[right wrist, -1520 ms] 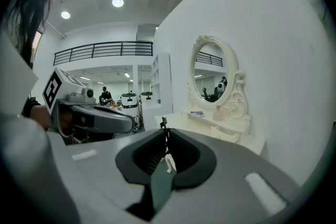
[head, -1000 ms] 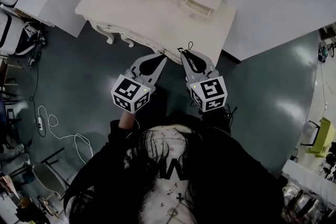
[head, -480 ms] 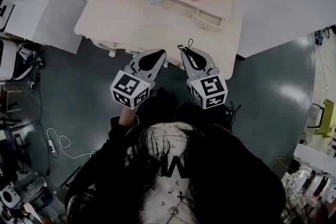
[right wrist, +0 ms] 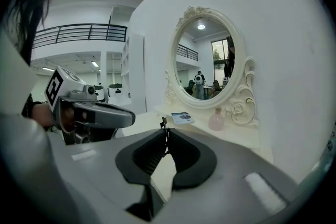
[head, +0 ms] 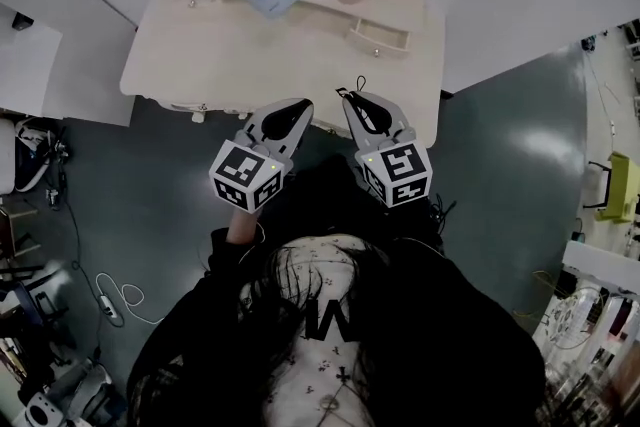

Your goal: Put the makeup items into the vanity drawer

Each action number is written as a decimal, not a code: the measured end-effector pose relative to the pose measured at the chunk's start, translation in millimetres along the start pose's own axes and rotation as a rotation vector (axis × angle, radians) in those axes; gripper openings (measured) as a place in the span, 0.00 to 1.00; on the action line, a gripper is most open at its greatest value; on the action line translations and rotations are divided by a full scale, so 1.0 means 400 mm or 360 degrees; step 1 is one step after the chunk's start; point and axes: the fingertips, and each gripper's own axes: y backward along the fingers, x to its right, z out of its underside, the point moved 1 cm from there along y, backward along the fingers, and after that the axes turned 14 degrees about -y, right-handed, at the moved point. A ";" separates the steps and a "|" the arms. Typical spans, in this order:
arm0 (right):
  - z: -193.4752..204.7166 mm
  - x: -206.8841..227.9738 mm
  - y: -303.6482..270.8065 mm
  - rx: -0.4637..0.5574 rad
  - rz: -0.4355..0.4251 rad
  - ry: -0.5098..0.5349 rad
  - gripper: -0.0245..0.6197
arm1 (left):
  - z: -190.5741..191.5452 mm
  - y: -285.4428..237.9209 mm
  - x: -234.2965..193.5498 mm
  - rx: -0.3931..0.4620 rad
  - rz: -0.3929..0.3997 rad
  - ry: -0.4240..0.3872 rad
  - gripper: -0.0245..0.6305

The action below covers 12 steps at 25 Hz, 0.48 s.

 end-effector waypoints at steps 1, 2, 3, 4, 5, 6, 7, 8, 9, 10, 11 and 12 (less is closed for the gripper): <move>-0.001 0.013 -0.006 -0.0004 0.0013 -0.0003 0.09 | 0.001 -0.009 -0.003 -0.0004 0.0011 0.0001 0.04; -0.002 0.026 -0.013 -0.0008 0.0023 -0.0005 0.09 | 0.002 -0.018 -0.008 -0.0008 0.0019 0.0000 0.04; -0.003 0.038 -0.019 -0.0012 0.0033 -0.0007 0.09 | 0.003 -0.025 -0.013 -0.0012 0.0025 -0.0002 0.04; -0.006 0.051 -0.025 -0.0016 0.0040 -0.0008 0.09 | 0.002 -0.031 -0.019 -0.0015 0.0028 -0.0004 0.04; -0.009 0.064 -0.032 -0.0022 0.0047 -0.0008 0.09 | 0.000 -0.037 -0.026 -0.0017 0.0029 -0.0005 0.04; -0.012 0.078 -0.039 -0.0031 0.0053 -0.0006 0.09 | -0.002 -0.043 -0.035 -0.0018 0.0028 -0.0005 0.04; -0.015 0.094 -0.046 -0.0043 0.0060 0.0001 0.09 | -0.004 -0.050 -0.044 -0.0018 0.0025 -0.0004 0.04; -0.017 0.112 -0.054 -0.0059 0.0067 0.0011 0.09 | -0.007 -0.057 -0.054 -0.0017 0.0021 -0.0001 0.04; -0.019 0.131 -0.062 -0.0078 0.0069 0.0023 0.09 | -0.011 -0.064 -0.063 -0.0016 0.0017 0.0001 0.04; -0.019 0.150 -0.069 -0.0103 0.0064 0.0035 0.09 | -0.014 -0.072 -0.071 -0.0014 0.0015 0.0002 0.04; -0.017 0.169 -0.077 -0.0134 0.0048 0.0047 0.09 | -0.018 -0.080 -0.078 -0.0012 0.0014 0.0002 0.04; -0.013 0.190 -0.085 -0.0169 0.0024 0.0063 0.09 | -0.021 -0.089 -0.082 -0.0012 0.0016 0.0002 0.04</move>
